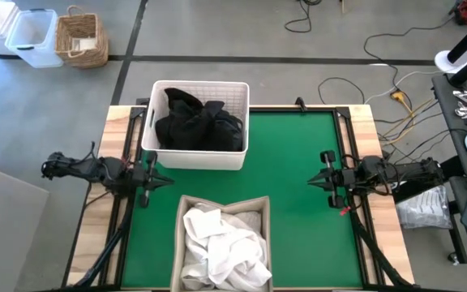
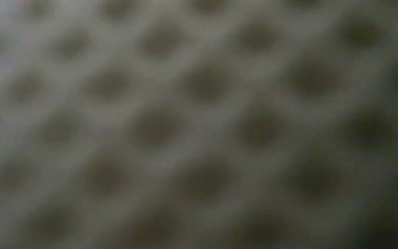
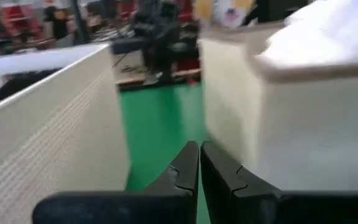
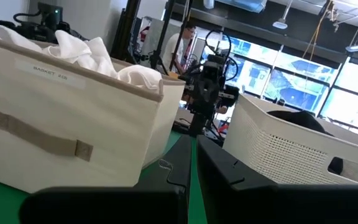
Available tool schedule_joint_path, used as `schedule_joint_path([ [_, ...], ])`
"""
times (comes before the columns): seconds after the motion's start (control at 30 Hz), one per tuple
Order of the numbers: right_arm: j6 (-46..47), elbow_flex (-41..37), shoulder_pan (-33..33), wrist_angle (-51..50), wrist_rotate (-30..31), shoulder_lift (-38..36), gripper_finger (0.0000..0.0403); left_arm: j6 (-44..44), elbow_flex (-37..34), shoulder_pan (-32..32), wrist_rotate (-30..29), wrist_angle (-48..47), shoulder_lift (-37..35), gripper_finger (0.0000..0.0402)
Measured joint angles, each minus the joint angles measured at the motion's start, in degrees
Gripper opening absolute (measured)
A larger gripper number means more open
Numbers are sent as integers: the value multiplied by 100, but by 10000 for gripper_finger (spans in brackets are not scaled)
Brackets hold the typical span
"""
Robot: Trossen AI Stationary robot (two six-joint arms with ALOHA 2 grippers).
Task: Sort clothes
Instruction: Return to Home Position
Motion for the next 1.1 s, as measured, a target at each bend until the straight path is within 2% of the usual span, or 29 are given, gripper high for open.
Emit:
schedule_joint_path([
  [0.17,-18,0,0,0,2,0,18,95,-236,1,-463,-61,4,0],
  [0.33,41,0,0,-6,0,0,18,52,-290,2,-276,92,40,0],
  [0.5,-49,0,0,-103,21,8,18,4,-308,11,-434,88,16,0],
  [0.7,264,0,-2,-169,917,31,18,-385,-308,8,-445,79,20,0],
  [1.1,446,-7,0,-364,898,39,18,-243,-310,11,-457,125,25,0],
])
